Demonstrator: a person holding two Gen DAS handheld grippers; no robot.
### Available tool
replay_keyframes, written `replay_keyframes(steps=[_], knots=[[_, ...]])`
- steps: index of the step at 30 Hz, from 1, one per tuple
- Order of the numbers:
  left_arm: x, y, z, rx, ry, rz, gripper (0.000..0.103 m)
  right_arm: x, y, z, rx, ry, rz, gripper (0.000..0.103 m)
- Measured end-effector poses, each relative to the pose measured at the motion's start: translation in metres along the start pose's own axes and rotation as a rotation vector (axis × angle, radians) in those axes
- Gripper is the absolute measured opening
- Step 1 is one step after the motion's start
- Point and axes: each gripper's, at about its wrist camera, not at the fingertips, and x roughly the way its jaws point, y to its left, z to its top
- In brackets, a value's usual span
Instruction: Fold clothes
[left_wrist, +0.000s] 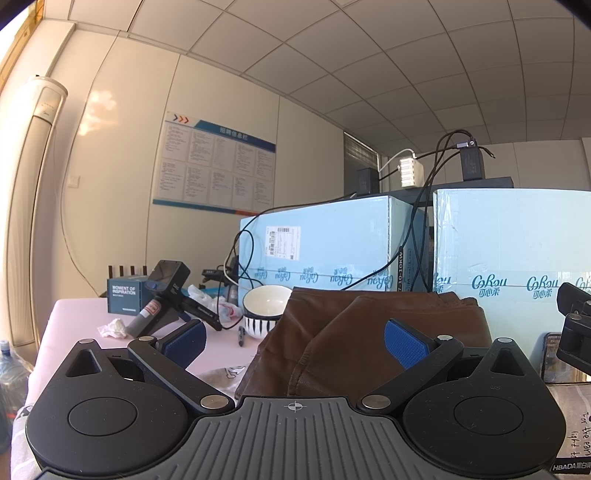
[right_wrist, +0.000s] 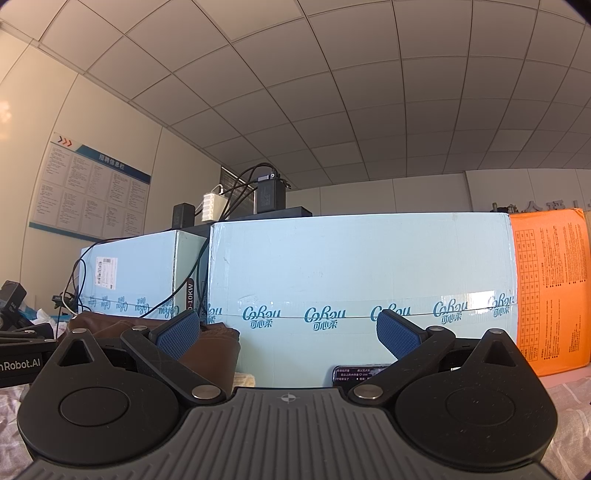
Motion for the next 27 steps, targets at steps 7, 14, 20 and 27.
replay_keyframes(steps=[7,14,20,27], knots=[[0.0001,-0.0004,-0.0004,0.0,0.001,0.0,0.103,-0.0001,0.0,-0.0001,0.0,0.0,0.0,0.103],[-0.0006,-0.0003,-0.0011,0.0,0.002,0.001,0.103,-0.0005,-0.0004,0.0,0.0,0.0,0.0,0.103],[-0.0009,-0.0004,-0.0009,0.001,0.001,0.001,0.103,-0.0002,-0.0004,-0.0001,0.0,0.0,0.0,0.103],[-0.0013,0.0,-0.0011,0.001,0.001,0.002,0.103,-0.0003,-0.0003,-0.0002,0.0,0.0,0.0,0.103]])
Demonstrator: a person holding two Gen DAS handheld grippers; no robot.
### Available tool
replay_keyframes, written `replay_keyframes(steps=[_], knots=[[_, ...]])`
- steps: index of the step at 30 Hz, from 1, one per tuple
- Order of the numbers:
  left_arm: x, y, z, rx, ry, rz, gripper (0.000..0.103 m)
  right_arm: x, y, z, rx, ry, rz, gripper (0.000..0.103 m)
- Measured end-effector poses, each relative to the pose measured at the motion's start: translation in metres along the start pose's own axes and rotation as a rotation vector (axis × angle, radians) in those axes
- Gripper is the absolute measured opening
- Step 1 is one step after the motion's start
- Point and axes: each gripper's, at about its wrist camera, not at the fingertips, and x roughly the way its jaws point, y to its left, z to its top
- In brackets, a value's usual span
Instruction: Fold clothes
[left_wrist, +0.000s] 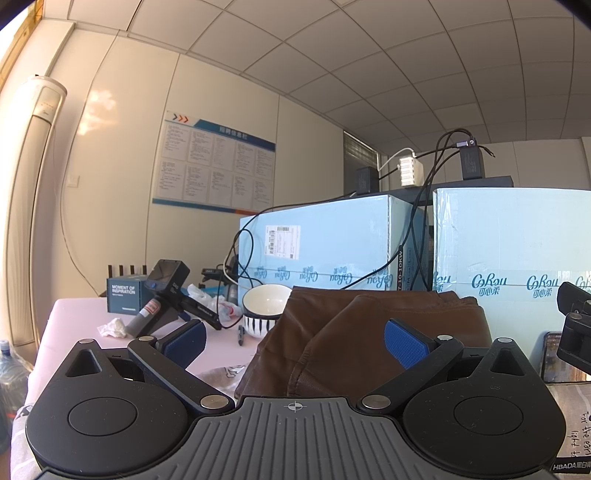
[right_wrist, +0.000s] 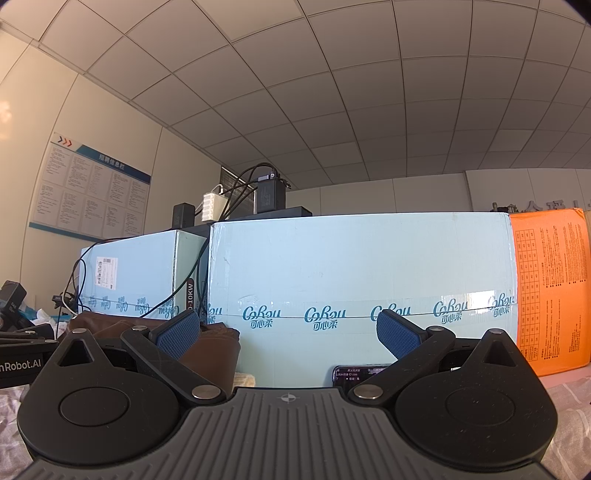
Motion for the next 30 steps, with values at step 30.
replay_keyframes(steps=[30], knots=[[0.0008,0.0002,-0.0002,0.001,0.007,0.0,0.103,-0.0015,-0.0003,0.0001,-0.004,-0.002,0.002,0.103]])
